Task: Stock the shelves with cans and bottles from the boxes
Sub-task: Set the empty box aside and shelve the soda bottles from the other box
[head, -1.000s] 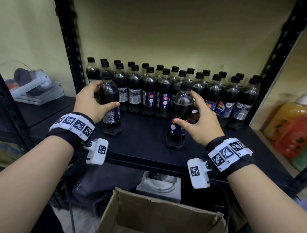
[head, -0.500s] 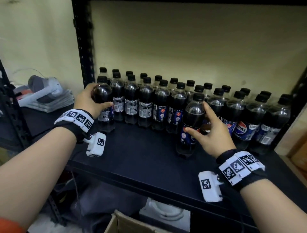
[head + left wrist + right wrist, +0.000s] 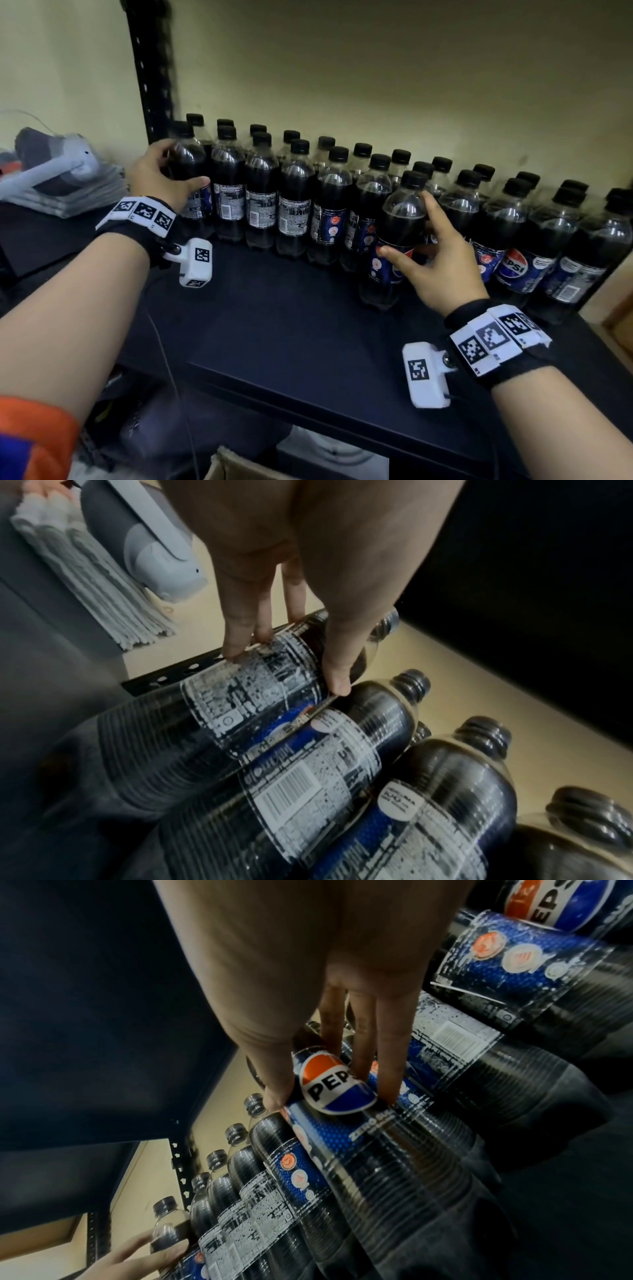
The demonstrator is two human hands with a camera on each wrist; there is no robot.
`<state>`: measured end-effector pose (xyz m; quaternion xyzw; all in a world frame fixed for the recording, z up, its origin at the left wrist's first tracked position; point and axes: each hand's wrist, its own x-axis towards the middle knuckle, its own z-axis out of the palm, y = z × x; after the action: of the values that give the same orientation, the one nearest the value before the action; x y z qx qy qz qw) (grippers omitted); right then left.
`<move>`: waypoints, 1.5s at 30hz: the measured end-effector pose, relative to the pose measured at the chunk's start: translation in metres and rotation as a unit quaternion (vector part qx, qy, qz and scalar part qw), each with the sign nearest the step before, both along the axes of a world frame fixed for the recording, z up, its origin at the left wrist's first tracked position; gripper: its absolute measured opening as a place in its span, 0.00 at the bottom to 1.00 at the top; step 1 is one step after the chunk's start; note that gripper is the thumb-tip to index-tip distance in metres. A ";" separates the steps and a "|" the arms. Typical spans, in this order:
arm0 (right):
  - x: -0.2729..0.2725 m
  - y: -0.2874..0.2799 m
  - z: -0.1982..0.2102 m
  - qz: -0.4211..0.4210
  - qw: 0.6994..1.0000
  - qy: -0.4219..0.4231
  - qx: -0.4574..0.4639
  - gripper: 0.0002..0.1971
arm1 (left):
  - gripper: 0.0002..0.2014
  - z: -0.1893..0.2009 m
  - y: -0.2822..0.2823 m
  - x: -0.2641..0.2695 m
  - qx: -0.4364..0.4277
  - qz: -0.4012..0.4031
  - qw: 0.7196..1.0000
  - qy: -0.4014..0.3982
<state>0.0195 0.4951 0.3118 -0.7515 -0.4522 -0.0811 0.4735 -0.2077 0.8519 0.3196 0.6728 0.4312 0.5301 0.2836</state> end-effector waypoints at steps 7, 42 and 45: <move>-0.001 0.001 0.001 -0.001 1.000 0.006 0.004 0.52 | 0.34 -0.006 0.017 0.015 0.011 -0.009 1.000 0.001; -0.005 -0.050 0.009 -0.027 0.998 0.030 -0.054 0.51 | 0.40 0.020 -0.149 0.025 -0.047 -0.203 0.925 0.319; -0.006 -0.073 0.011 -0.043 0.996 0.041 -0.061 0.50 | 0.39 0.018 -0.185 0.028 -0.014 -0.237 0.899 0.367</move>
<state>0.0130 0.4226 0.3228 -0.8005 -0.4036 -0.0427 0.4409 -0.1796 0.6668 0.3374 0.8982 0.3394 0.1563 0.2317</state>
